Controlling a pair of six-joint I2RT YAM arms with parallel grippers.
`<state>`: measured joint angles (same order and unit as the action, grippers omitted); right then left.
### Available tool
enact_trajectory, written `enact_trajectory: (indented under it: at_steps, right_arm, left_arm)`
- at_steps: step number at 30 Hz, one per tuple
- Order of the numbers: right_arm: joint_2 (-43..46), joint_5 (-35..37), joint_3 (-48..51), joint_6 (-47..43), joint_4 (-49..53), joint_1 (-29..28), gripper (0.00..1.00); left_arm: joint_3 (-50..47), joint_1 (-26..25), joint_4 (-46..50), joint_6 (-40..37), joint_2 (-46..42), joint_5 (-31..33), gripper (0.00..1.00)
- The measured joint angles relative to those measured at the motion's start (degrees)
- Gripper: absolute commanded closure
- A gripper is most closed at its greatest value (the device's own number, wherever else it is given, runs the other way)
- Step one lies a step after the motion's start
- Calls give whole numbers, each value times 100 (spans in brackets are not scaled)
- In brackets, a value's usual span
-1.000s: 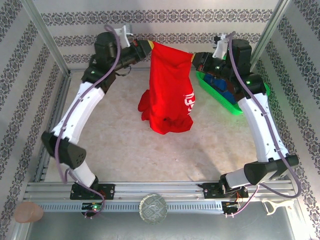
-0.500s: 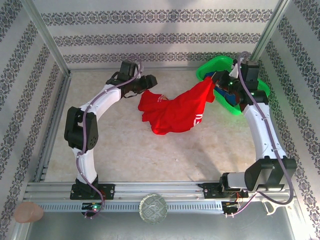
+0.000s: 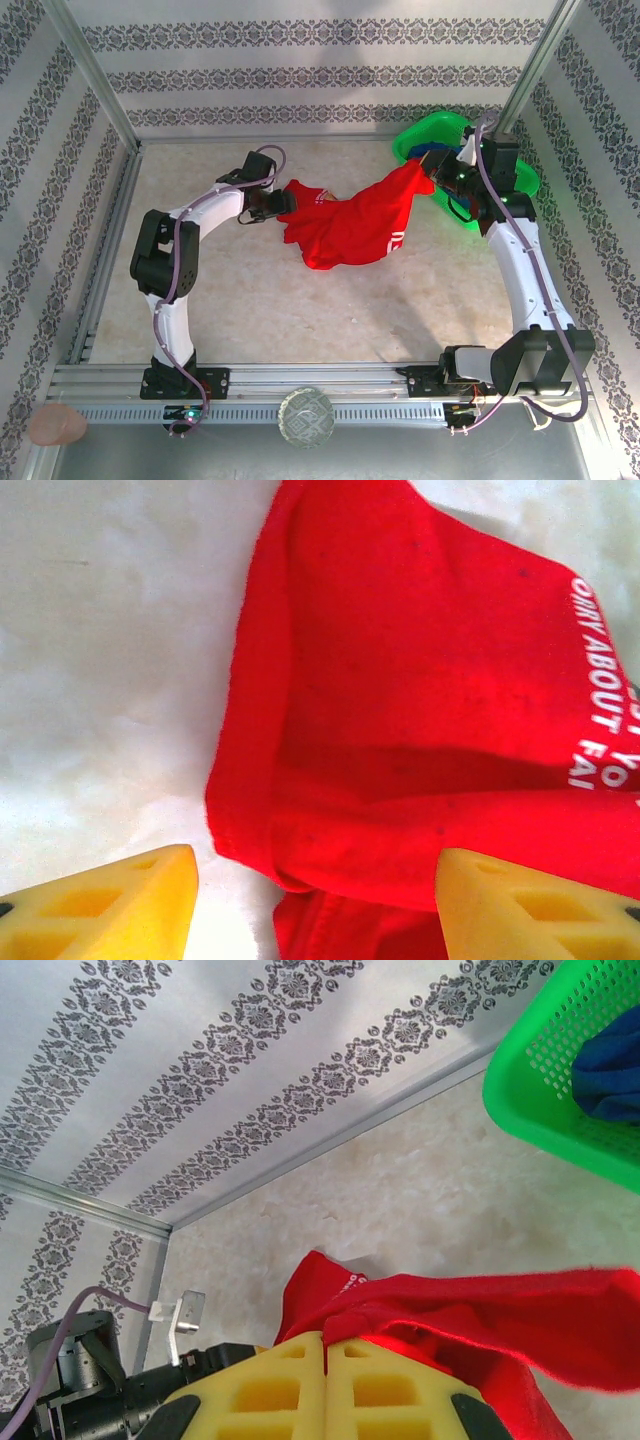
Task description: Fold the inside-out t-shirt
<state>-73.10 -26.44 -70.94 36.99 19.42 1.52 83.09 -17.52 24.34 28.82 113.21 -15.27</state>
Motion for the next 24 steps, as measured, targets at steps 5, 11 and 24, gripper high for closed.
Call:
enact_trajectory:
  at_steps: [5, 11, 24]
  right_arm:
    - [2, -2, 20, 0, -4, 0, 100]
    - [2, -2, 20, 0, -46, 4, 100]
    - [33, -9, 20, 39, -127, 24, 100]
  left_arm:
    - [-22, 2, -15, 0, 48, 249, 42]
    - [-20, 2, -31, 4, 308, 358, 49]
    - [459, 13, -79, -13, 905, 398, 100]
